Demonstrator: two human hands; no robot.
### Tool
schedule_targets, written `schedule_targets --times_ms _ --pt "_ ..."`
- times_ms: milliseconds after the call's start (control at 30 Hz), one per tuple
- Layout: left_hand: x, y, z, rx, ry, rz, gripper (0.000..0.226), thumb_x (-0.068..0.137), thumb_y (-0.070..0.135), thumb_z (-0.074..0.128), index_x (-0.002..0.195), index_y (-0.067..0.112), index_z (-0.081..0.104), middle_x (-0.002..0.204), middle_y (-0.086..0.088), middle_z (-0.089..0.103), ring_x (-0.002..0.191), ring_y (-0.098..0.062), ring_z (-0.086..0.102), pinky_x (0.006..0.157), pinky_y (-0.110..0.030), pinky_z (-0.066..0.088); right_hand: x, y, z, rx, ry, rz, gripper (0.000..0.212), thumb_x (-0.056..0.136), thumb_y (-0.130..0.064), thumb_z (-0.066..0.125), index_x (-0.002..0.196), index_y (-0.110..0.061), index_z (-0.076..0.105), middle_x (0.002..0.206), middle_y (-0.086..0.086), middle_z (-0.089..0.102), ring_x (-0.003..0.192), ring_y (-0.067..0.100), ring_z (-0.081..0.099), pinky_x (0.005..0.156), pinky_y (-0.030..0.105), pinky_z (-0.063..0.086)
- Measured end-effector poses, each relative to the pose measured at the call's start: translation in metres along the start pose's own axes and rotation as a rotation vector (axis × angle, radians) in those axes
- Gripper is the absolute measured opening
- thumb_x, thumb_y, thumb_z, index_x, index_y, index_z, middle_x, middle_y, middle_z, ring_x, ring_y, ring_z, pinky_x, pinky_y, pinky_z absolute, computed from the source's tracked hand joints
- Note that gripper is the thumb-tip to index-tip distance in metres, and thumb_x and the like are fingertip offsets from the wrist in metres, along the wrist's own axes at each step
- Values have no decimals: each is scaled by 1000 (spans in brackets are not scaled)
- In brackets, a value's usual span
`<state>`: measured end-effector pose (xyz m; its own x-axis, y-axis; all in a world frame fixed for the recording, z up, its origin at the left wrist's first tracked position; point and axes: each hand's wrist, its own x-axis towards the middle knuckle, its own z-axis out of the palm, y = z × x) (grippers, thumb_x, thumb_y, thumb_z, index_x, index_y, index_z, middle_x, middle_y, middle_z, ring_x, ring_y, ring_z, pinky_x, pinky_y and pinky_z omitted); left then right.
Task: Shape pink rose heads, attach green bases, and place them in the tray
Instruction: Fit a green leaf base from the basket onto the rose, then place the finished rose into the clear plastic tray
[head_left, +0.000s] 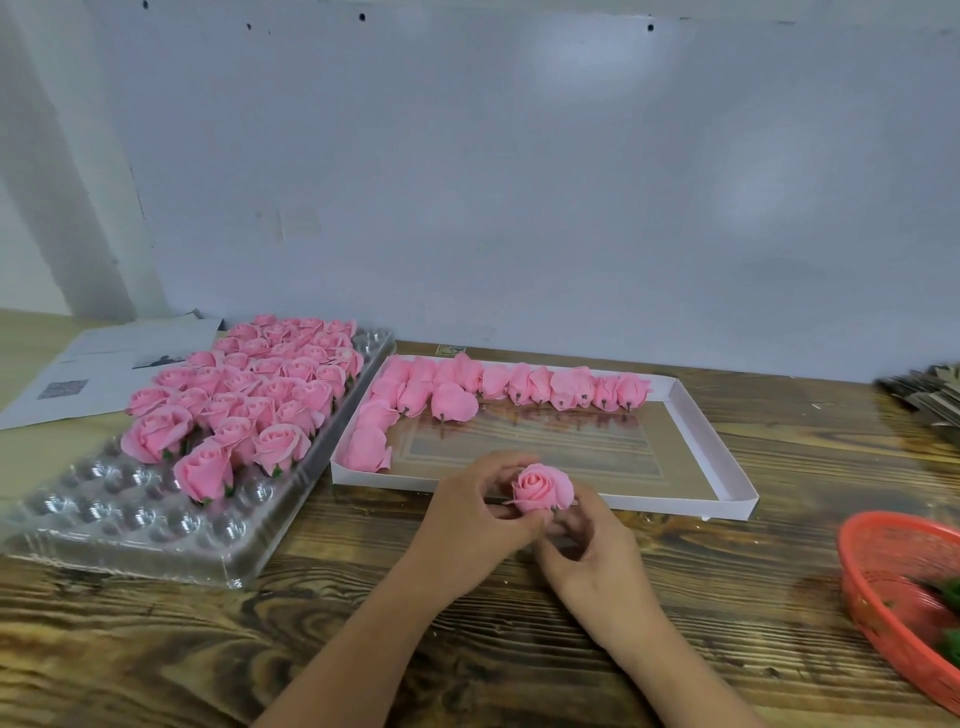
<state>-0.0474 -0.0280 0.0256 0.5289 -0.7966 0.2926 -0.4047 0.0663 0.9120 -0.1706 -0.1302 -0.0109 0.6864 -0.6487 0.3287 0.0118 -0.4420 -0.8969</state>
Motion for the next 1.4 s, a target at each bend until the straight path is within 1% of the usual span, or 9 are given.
schedule_targets --times_ms 167,333,400,533,633,767,900,1100,1400 --pt "-8 14 -43 -8 90 10 45 75 16 88 109 40 70 105 21 74 96 1 71 77 -12 55 0 3 0 -28 -5 26 61 86 4 66 128 -38 50 102 -11 74 91 10 70 87 16 52" --pt "-29 25 -138 143 416 -35 45 64 30 86 96 56 66 89 34 69 78 11 65 59 -6 51 -1 0 -2 -75 -26 -3 63 91 0 61 127 -48 41 109 -26 67 96 9 66 90 14 48" --pt "-34 21 -183 159 568 -53 44 67 27 86 95 55 67 91 18 73 78 1 67 67 -16 56 -2 -1 -2 -79 -30 -8 63 92 0 60 128 -47 41 109 -26 66 96 9 66 90 17 49" --pt "-44 -2 -257 195 736 -135 47 77 19 86 116 37 67 121 -8 69 106 -24 66 89 -36 55 -2 -2 -3 -81 -33 4 59 93 1 58 131 -42 43 107 -25 66 97 8 65 89 18 49" --pt "-43 -14 -281 258 697 -215 46 78 16 86 100 50 67 123 -13 67 101 -29 67 90 -45 54 -2 -2 -3 -77 -19 6 57 93 3 57 131 -38 45 104 -25 67 96 8 63 85 13 47" --pt "-34 -27 -286 408 620 -315 53 77 16 88 89 62 64 101 -3 71 86 -31 72 85 -53 59 -1 -1 -3 -80 -25 15 61 93 3 57 126 -46 43 103 -24 66 96 8 62 85 13 47" --pt "-26 -40 -284 479 560 -348 45 76 15 88 95 49 65 99 -4 71 76 -32 71 74 -51 61 -1 0 -2 -85 -27 20 63 92 4 57 126 -48 43 105 -23 66 95 9 63 84 18 50" --pt "-21 -48 -276 533 509 -350 50 77 5 86 117 28 67 100 -13 66 83 -30 68 84 -53 59 -1 1 -3 -99 -34 21 65 92 3 57 126 -50 42 106 -25 64 95 8 62 84 15 49" --pt "-15 -48 -270 721 443 -362 48 78 7 85 123 15 70 113 -15 72 97 -28 64 91 -44 50 -1 -1 -3 -101 -34 26 64 92 2 58 125 -51 43 103 -21 66 96 7 62 82 14 49"
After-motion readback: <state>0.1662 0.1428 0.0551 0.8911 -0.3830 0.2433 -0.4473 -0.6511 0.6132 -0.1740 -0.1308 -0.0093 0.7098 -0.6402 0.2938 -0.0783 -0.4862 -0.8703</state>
